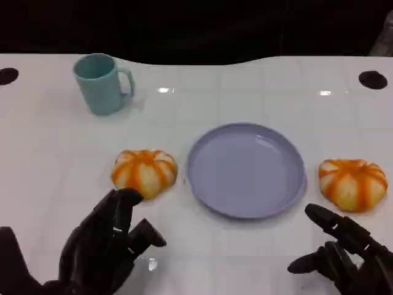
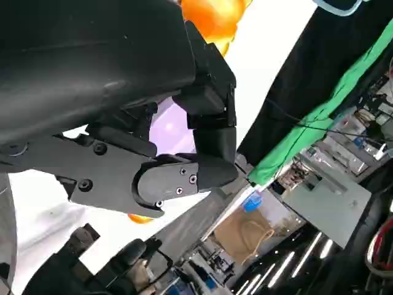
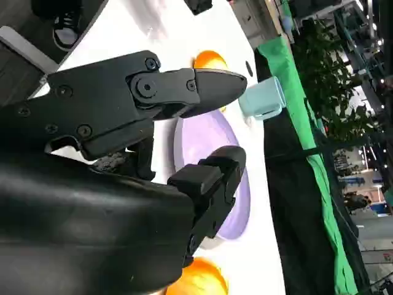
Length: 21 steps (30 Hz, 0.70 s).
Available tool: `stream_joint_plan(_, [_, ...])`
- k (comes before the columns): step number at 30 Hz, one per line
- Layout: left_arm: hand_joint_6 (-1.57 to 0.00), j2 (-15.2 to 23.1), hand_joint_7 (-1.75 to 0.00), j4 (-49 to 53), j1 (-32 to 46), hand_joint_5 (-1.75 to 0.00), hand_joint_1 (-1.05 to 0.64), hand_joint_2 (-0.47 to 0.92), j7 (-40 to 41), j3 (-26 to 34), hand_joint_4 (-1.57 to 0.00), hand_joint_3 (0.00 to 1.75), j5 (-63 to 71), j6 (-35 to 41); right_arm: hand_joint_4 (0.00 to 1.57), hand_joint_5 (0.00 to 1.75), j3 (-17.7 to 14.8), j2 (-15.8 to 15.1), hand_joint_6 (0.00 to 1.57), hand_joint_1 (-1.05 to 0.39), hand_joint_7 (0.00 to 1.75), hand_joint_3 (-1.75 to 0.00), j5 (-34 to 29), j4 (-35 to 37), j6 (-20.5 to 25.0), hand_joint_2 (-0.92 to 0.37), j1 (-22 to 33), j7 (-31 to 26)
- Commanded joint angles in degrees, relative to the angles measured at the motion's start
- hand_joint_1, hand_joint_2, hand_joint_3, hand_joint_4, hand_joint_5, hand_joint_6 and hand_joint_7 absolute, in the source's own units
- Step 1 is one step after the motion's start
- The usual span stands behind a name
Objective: Grasp the bread from the table and place it into the plate.
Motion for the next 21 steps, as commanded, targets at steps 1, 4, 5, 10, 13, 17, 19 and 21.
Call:
stream_joint_plan(1, [-0.6,1.1,-1.58,-0.2,-0.2,-1.75,-0.53,0.92,-0.2,0.3,-0.73,0.43,0.2,0.0,0.74,1.05,-0.4,-0.5,1.05,-0.76,0.17,-0.3,-0.5,-0.1,-1.1,-0.92,-0.1,-0.3])
stream_joint_plan(4, [-0.6,0.8,-1.58,-0.2,-0.1,-1.75,-0.53,0.92,0.0,0.3,-0.73,0.42,0.0,0.0,0.75,1.05,-0.5,-0.4,1.06,-0.76,0.17,-0.3,0.1,-0.3,-0.3,-0.92,0.0,-0.1])
stream_joint_plan(5, [-0.6,0.7,-1.58,-0.2,0.0,-1.75,-0.53,0.92,0.0,0.4,-0.73,0.41,-0.1,0.0,0.75,1.05,-0.5,-0.4,1.06,-0.76,0.17,-0.3,0.4,-0.4,0.1,-0.92,0.0,0.0])
stream_joint_plan(10, [-0.6,1.0,-1.61,-0.4,0.1,-1.75,-0.53,0.92,0.0,0.1,-0.74,0.46,0.5,-0.4,0.75,1.05,-0.5,-0.6,1.06,-0.76,0.17,-0.29,0.2,-0.2,-0.3,-0.92,-0.1,0.3])
stream_joint_plan(13, [-0.59,0.9,-1.61,-0.4,0.1,-1.75,-0.53,0.92,0.0,0.0,-0.73,0.45,0.7,-0.7,0.75,1.05,-0.5,-0.7,1.05,-0.76,0.17,-0.3,-0.2,0.2,-1.1,-0.92,-0.3,0.6])
stream_joint_plan(17, [-0.59,0.8,-1.6,0.3,0.1,-1.75,-0.53,0.92,-1.0,-0.2,-0.73,0.45,1.1,-2.1,0.74,1.06,-0.6,-0.6,1.05,-0.76,0.17,-0.3,0.0,-0.2,-0.2,-0.92,-0.2,0.2])
stream_joint_plan(19, [-0.58,0.9,-1.6,0.5,0.1,-1.75,-0.53,0.92,-1.3,-0.5,-0.73,0.45,2.0,-3.2,0.74,1.06,-0.6,-0.6,1.05,-0.76,0.17,-0.3,-0.1,-0.3,-0.3,-0.92,-0.2,0.2])
stream_joint_plan(21, [-0.57,1.0,-1.6,1.0,-0.1,-1.75,-0.52,0.92,-2.0,-0.8,-0.72,0.46,2.9,-4.8,0.75,1.06,-0.6,-0.6,1.05,-0.76,0.17,-0.3,0.0,-0.5,0.0,-0.92,-0.1,0.2])
